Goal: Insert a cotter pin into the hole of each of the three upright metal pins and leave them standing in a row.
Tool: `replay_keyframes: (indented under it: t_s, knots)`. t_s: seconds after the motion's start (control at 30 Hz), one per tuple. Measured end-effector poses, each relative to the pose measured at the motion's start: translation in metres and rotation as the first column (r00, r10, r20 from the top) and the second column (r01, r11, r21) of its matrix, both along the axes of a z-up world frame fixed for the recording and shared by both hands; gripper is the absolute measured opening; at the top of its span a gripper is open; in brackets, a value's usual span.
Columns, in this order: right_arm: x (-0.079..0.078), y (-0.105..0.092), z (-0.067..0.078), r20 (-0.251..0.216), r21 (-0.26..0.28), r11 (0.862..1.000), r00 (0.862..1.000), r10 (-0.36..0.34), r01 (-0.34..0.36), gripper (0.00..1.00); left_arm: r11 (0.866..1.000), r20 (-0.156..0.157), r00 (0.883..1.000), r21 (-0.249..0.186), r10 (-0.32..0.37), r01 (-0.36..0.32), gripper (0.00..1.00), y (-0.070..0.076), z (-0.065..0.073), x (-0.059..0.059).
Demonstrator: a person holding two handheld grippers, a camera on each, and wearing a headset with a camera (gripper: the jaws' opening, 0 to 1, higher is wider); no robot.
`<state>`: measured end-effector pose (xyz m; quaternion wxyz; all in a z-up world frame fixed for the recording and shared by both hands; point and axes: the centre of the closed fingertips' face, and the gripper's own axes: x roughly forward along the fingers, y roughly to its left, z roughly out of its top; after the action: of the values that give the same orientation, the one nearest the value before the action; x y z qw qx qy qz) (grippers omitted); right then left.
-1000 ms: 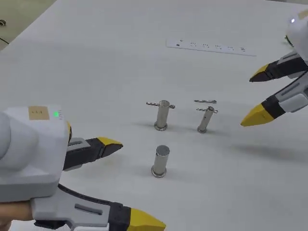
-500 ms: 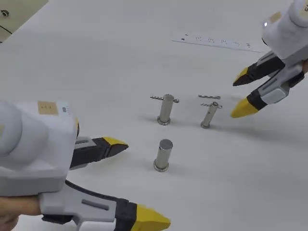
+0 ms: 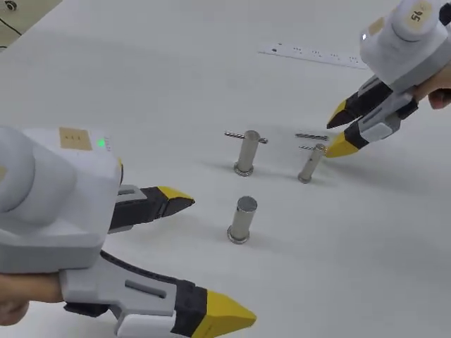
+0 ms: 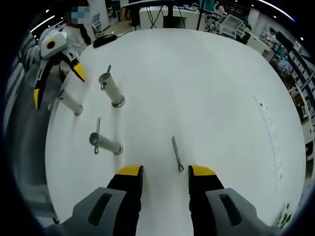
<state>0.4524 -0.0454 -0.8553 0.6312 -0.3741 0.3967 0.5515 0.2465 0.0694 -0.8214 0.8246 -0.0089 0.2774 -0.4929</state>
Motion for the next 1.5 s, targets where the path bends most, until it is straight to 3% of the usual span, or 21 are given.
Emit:
replay_keyframes:
  t_s: [0.13,0.47,0.7,0.97,1.1,1.2,1.5]
  knots:
    - [0.001,0.003,-0.004,0.022,-0.028,0.999,0.999,0.026,-0.025,0.31,1.000,-0.030,0.999,-0.018,0.020,-0.021,0.88,0.001,-0.002,0.000]
    - [-0.008,0.008,-0.009,0.008,-0.055,0.997,0.998,0.061,-0.061,0.21,1.000,-0.036,0.999,-0.009,0.007,-0.008,0.88,-0.002,-0.006,-0.001]
    - [-0.013,0.010,-0.008,0.001,-0.063,0.997,0.999,0.034,-0.034,0.16,1.000,-0.029,1.000,-0.010,0.000,0.000,0.88,-0.005,-0.008,0.000]
    - [-0.001,0.010,-0.011,0.007,-0.082,0.996,1.000,0.031,-0.030,0.09,1.000,-0.035,0.999,-0.012,-0.009,0.008,0.87,-0.007,-0.007,0.001]
    - [0.003,0.009,-0.012,0.014,-0.081,0.997,1.000,-0.017,0.018,0.05,1.000,-0.042,0.999,-0.012,-0.007,0.007,0.87,-0.007,-0.008,0.000]
    - [0.005,0.008,-0.013,0.012,-0.075,0.996,0.999,-0.049,0.050,0.04,1.000,-0.041,0.999,-0.006,-0.002,0.002,0.87,-0.007,-0.009,-0.001]
    - [0.009,0.007,-0.015,0.032,-0.067,0.996,0.998,-0.052,0.055,0.03,1.000,-0.056,0.998,-0.007,0.010,-0.011,0.86,-0.007,-0.010,-0.004]
